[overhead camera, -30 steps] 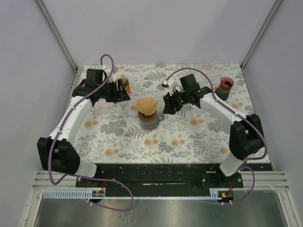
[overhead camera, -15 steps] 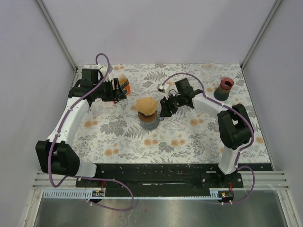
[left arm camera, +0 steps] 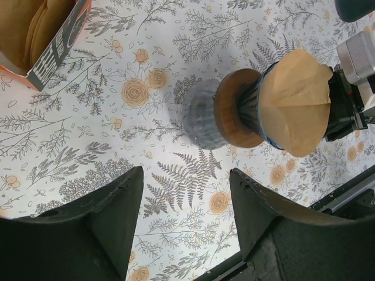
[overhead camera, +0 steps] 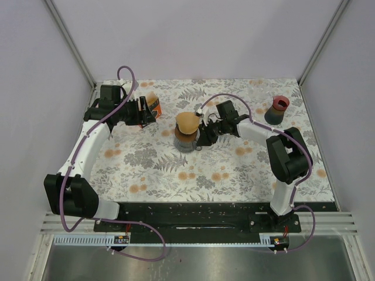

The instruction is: Place the coffee filter in the dripper

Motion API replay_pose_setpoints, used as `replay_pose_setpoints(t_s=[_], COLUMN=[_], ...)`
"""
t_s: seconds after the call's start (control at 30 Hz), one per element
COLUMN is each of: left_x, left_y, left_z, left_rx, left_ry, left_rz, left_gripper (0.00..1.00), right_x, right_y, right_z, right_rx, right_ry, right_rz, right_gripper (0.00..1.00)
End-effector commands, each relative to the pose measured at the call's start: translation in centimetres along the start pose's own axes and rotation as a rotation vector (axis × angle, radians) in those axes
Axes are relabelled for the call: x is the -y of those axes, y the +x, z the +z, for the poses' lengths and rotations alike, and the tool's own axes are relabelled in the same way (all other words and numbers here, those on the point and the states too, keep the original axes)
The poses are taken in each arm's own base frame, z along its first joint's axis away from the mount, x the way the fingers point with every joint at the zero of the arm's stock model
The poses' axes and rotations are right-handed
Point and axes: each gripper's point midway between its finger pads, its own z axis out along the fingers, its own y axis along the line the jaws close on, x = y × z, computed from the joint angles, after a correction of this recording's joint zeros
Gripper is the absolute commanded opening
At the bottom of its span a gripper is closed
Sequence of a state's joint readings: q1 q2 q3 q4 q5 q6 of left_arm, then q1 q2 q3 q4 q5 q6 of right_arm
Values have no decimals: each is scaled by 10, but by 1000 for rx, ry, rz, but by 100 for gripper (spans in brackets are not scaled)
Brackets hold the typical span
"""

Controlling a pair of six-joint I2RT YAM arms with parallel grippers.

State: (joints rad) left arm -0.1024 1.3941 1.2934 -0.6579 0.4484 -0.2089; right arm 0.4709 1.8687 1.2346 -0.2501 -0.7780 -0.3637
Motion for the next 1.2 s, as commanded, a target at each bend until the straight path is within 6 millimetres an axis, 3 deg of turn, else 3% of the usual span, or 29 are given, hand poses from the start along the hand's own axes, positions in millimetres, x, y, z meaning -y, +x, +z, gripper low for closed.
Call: replay_pose_setpoints(t_s=[0.0,0.4,0.77,0.97,1.17], left_x=[4,1,0,0,0], left_y=[-18,-22,-22,-22,-21], left_z=[-9,-13,-13,-14,-15], left_rx=[64,74,71,72,74], left_ry=[11,4,10,9,10], left_rz=[42,35,29,27,27], left_gripper=[64,65,65,65,65], right_x=[-2,3,30,40,61], right_y=[-2,-32,-27,-37,-25], right_z=[5,-5,-4,-12,-12], right_rx=[11,48,-30,-51,-94], right_ry=[13,174,293,343,338], right_rz=[-72,-140,-59,-47,28], right_gripper=[29,24,19,18,17])
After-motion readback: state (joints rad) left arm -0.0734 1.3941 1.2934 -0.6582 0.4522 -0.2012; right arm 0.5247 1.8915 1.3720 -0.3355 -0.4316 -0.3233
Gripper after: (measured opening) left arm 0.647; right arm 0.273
